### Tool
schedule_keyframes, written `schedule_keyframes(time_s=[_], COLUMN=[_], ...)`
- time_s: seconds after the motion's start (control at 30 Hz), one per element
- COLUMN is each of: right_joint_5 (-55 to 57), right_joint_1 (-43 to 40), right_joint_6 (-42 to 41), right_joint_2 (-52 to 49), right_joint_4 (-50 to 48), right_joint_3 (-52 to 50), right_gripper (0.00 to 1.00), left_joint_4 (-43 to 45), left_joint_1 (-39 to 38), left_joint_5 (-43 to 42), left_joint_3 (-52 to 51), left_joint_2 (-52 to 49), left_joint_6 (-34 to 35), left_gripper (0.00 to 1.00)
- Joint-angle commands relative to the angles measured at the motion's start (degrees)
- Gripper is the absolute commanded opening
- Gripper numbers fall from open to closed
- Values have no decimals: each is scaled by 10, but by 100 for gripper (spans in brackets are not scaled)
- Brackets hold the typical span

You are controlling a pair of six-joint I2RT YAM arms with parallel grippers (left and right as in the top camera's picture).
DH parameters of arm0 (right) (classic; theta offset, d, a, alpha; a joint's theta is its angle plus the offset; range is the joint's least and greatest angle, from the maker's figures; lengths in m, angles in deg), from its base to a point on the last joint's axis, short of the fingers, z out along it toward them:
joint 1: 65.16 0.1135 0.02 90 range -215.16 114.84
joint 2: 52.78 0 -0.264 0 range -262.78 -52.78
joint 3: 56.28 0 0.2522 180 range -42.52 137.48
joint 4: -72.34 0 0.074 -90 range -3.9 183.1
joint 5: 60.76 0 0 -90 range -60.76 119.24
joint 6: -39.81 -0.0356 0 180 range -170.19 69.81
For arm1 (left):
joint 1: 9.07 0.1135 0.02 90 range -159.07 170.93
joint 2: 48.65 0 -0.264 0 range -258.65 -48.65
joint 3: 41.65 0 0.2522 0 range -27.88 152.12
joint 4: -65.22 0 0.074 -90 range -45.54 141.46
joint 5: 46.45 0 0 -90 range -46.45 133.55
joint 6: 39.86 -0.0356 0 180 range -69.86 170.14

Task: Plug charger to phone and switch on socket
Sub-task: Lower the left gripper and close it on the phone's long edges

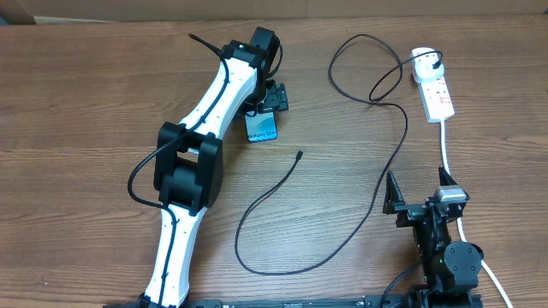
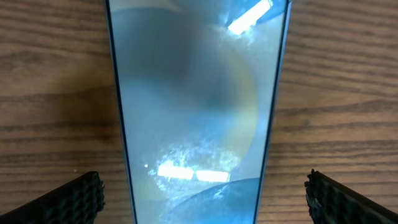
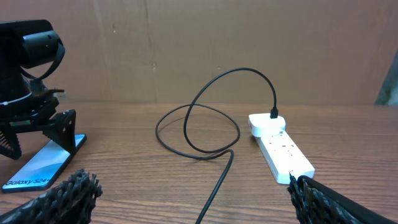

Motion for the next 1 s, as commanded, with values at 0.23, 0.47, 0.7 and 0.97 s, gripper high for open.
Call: schedule_keyframes(time_s=[0.23,0.47,0.7,0.97], right_joint_5=[4,4,4,4], right_joint_1=[1,1,1,1], right_joint_6=[1,1,1,1], right_joint_2=[6,6,6,6], right_joint_4=[-3,-3,-3,-3], right_joint_3=[-6,-6,-6,-6], right_gripper=[100,100,100,100], left_joint_4=[3,2,1,-4], left_joint_1=[-5,-5,-5,-5], left_joint_5=[14,15,15,28], left_joint_3=[10,7,7,5], left_joint_2=[-24,-24,-26,-27], left_joint_6=[5,5,5,5], left_gripper=[100,100,100,100])
